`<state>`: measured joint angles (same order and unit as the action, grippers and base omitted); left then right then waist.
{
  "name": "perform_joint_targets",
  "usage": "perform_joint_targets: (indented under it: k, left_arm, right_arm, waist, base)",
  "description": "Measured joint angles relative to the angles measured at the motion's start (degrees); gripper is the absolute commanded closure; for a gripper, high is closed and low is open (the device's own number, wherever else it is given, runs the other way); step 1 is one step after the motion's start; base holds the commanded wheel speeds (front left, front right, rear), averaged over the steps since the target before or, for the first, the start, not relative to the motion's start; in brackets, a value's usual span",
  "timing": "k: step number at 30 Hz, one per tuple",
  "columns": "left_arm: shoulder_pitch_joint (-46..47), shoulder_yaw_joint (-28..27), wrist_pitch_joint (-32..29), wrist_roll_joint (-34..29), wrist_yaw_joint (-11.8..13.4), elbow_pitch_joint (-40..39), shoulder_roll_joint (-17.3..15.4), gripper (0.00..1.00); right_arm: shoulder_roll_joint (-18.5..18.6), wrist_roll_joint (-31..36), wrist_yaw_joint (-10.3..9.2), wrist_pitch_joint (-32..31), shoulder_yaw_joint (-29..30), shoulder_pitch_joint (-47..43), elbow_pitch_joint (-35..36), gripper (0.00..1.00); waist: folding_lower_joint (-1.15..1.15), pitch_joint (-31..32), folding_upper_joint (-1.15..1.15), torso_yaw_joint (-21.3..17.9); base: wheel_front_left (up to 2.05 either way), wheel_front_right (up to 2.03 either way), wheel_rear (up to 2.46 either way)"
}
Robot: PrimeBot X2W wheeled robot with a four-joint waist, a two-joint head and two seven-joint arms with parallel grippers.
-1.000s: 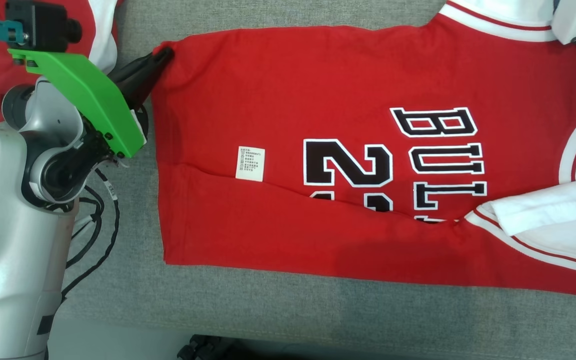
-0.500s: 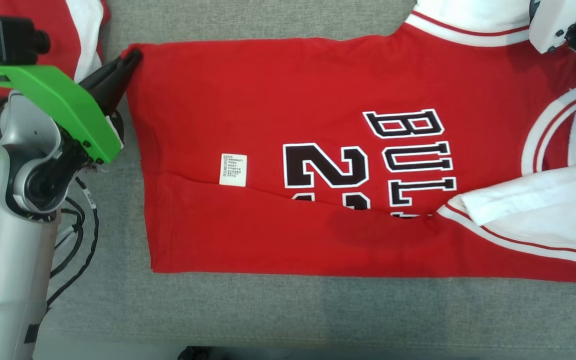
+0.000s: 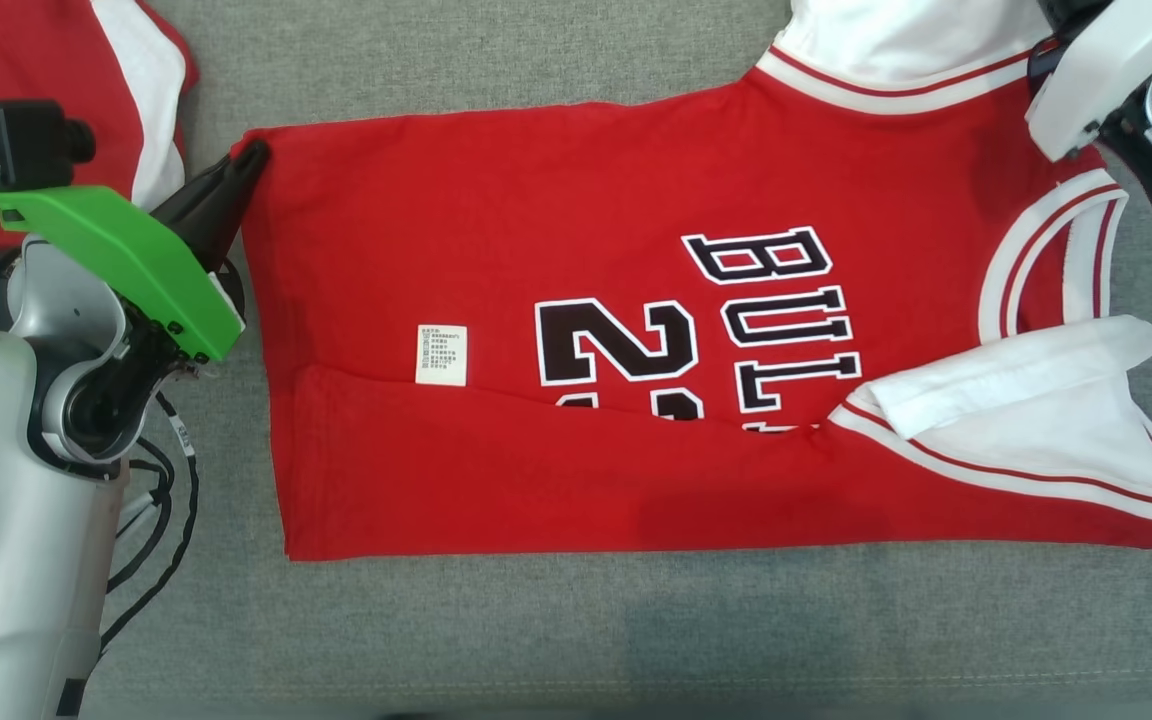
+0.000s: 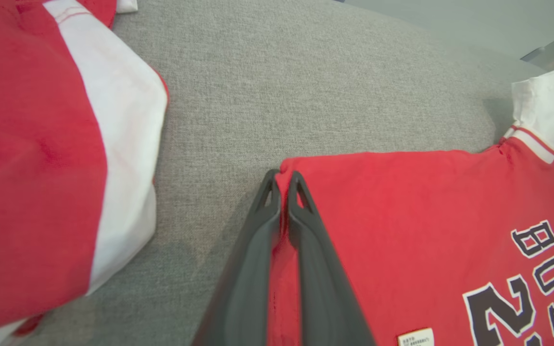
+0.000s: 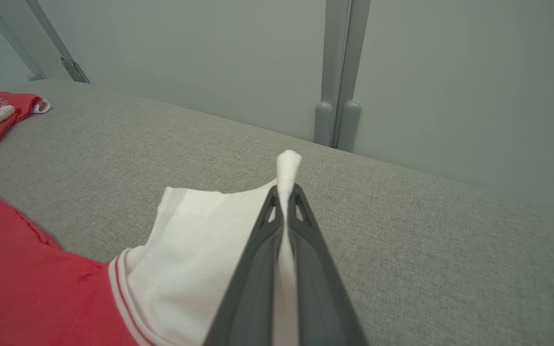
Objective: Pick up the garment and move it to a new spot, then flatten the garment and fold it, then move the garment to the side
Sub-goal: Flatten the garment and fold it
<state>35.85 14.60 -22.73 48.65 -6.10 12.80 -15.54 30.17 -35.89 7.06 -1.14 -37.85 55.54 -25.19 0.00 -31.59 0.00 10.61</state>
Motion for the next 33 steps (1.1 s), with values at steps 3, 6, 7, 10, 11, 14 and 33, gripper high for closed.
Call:
perform_joint_targets:
  k: [3,6,7,10,11,14,33]
  left_arm:
    - [-0.67,-0.56,1.75,0.08,-0.03,0.00,0.27,1.00]
    - [-1.98,-1.08,2.96,0.08,-0.41,0.53,0.22,1.00]
    - [-2.51,-1.22,3.45,0.08,-0.48,0.82,0.21,1.00]
    - [-4.05,-1.58,4.87,0.08,-0.48,1.43,0.21,1.00]
    - [-4.47,-1.71,5.42,0.08,-0.49,1.60,0.21,1.00]
    - [-5.63,-1.86,6.35,0.08,-0.52,2.10,0.02,1.00]
    - [-13.10,-2.78,11.15,1.04,-0.73,2.96,-0.48,1.00]
  right_arm:
    - [0.03,-0.41,0.00,1.54,-0.34,-2.00,0.75,1.00]
    - [0.09,-1.11,0.00,2.82,-0.76,-4.25,1.12,1.00]
    - [0.10,-1.48,0.00,3.41,-0.76,-4.87,1.27,1.00]
    - [0.41,-2.15,0.00,4.88,-0.52,-6.16,1.93,1.00]
    - [0.55,-2.24,0.00,5.24,-0.51,-6.61,2.14,1.00]
    - [0.66,-2.37,0.00,6.09,-0.60,-8.07,2.59,1.00]
    - [1.72,-6.56,-0.96,11.23,0.63,-21.97,8.49,1.00]
  waist:
    - [0.00,0.86,0.00,-0.25]
    - [0.00,1.84,0.00,-0.51]
    - [0.00,2.19,0.00,-0.61]
    - [0.00,3.30,0.00,-0.93]
    - [0.00,3.71,0.00,-1.06]
    - [0.00,4.98,0.00,-1.49]
    - [0.00,11.08,0.00,-5.25]
  base:
    - [0.00,0.00,0.00]
    - [0.00,0.00,0.00]
    - [0.00,0.00,0.00]
    - [0.00,0.00,0.00]
    - [0.00,0.00,0.00]
    - [0.00,0.00,0.00]
    - [0.00,0.00,0.00]
